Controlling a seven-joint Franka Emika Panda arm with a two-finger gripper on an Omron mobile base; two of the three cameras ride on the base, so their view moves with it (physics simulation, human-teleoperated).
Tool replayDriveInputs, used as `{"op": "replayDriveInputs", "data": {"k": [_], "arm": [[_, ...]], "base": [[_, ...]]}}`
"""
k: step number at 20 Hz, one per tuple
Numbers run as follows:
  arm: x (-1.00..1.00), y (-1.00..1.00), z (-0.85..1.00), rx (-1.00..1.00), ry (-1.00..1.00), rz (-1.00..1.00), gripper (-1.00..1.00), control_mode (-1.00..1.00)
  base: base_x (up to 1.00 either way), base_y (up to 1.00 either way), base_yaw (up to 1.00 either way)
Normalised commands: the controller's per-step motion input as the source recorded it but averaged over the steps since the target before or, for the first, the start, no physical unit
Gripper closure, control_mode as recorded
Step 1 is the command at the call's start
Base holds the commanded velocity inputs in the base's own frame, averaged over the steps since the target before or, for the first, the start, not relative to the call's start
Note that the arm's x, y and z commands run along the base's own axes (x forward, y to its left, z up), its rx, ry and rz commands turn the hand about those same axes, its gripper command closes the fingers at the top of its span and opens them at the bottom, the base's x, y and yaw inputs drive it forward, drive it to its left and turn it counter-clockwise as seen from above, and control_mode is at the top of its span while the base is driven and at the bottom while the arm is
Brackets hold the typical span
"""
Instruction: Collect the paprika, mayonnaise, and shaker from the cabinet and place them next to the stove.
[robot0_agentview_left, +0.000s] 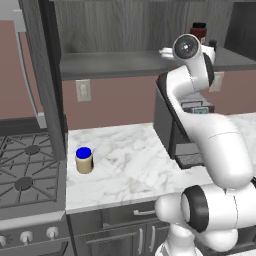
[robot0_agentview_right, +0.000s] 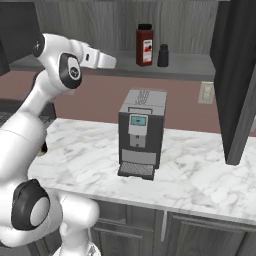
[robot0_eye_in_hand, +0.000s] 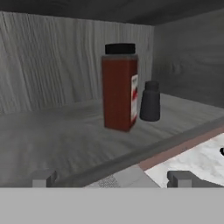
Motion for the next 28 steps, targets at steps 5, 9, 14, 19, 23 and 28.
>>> {"op": "replayDriveInputs", "data": {"k": [5, 9, 14, 19, 23, 28], "arm": [[0.52, -0.09, 0.22, 0.00, 0.11, -0.17, -1.00, -1.00], [0.51, -0.06, 0.19, 0.00, 0.10, -0.14, -1.00, -1.00], [0.38, -0.06, 0.08, 0.00, 0.05, -0.05, -1.00, -1.00], [0.15, -0.25, 0.00, 0.02, 0.00, 0.00, -1.00, -1.00], [0.25, -0.18, 0.00, 0.04, 0.02, 0.00, -1.00, -1.00], [0.31, -0.14, 0.00, 0.05, 0.07, -0.01, -1.00, -1.00]], "base": [[0.00, 0.00, 0.00], [0.00, 0.00, 0.00], [0.00, 0.00, 0.00], [0.00, 0.00, 0.00], [0.00, 0.00, 0.00], [0.00, 0.00, 0.00]]}}
